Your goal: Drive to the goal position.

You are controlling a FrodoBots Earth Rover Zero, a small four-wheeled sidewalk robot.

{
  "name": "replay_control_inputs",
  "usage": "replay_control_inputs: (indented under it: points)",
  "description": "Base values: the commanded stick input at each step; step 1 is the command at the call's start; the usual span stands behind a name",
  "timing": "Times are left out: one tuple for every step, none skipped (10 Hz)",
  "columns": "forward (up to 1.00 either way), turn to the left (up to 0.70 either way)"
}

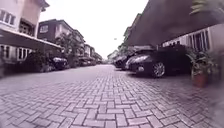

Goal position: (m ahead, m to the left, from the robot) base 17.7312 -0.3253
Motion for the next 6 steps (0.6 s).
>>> replay_control_inputs:
  points:
    - [0.70,0.00]
    - [0.70,0.00]
    - [0.70,0.00]
    - [0.70,0.00]
    - [0.70,0.00]
    - [0.70,0.00]
